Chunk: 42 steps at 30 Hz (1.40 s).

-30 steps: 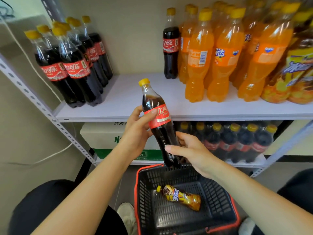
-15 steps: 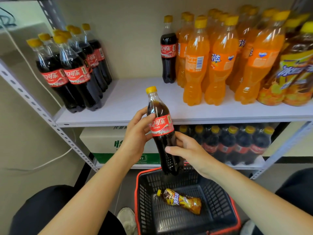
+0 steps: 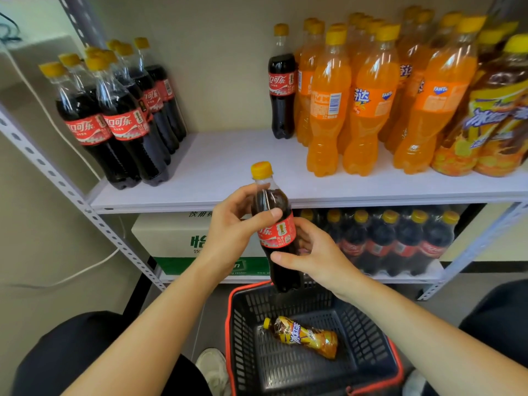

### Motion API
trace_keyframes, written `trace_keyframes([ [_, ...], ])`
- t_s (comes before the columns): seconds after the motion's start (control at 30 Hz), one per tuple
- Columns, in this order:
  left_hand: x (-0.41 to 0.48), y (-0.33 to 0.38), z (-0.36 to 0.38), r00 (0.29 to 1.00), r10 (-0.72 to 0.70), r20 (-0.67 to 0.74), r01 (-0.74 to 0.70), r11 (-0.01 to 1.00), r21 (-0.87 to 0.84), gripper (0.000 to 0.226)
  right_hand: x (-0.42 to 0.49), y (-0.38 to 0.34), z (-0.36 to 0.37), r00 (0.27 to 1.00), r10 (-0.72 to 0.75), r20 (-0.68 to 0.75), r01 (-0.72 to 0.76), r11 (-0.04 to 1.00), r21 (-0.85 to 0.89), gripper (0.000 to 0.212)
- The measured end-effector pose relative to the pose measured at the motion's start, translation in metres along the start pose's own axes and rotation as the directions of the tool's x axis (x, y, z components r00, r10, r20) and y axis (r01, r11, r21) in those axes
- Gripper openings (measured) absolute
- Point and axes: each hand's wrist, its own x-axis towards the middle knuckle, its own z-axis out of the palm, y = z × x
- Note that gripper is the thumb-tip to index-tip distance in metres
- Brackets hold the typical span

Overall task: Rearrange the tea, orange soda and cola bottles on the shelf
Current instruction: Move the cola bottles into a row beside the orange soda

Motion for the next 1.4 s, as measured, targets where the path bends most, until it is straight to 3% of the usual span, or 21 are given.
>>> trace_keyframes([
  [0.2, -0.006, 0.007, 0.006, 0.995, 0.061, 0.079, -0.070, 0.991, 0.112, 0.045, 0.000, -0.002, -0.006, 0.993, -0.098, -0.060, 0.100, 0.994, 0.030, 0.059],
  [0.27, -0.006, 0.011, 0.003, 0.991, 0.109, 0.082, -0.115, 0.991, 0.073, 0.043, -0.001, 0.001, -0.008, 0.994, -0.092, -0.060, 0.093, 0.996, 0.017, 0.063],
  [0.37, -0.006, 0.016, -0.003, 0.987, 0.140, 0.084, -0.143, 0.989, 0.033, 0.035, -0.003, 0.003, -0.009, 0.995, -0.092, -0.042, 0.091, 0.996, -0.022, 0.065],
  [0.67, -0.006, 0.011, -0.009, 0.982, 0.181, 0.051, -0.186, 0.974, 0.132, 0.007, -0.002, 0.006, -0.009, 0.996, -0.087, -0.028, 0.085, 0.994, -0.074, 0.069],
  [0.83, -0.007, 0.012, -0.013, 0.963, 0.241, 0.117, -0.252, 0.964, 0.090, 0.016, 0.000, 0.004, -0.010, 0.995, -0.098, -0.034, 0.096, 0.993, -0.063, 0.067],
  [0.97, -0.005, 0.012, -0.014, 0.968, 0.246, 0.050, -0.246, 0.969, 0.003, 0.022, 0.001, 0.002, -0.011, 0.995, -0.091, -0.039, 0.091, 0.996, -0.020, 0.063],
  [1.23, -0.005, 0.008, -0.010, 0.943, 0.308, -0.123, -0.294, 0.948, 0.118, 0.025, -0.001, -0.001, -0.012, 0.995, -0.097, -0.013, 0.097, 0.995, -0.033, 0.056],
  [1.4, -0.004, 0.012, -0.008, 0.945, 0.243, -0.220, -0.241, 0.970, 0.038, 0.020, -0.003, -0.005, -0.013, 0.994, -0.047, 0.094, 0.050, 0.998, -0.029, 0.057],
])
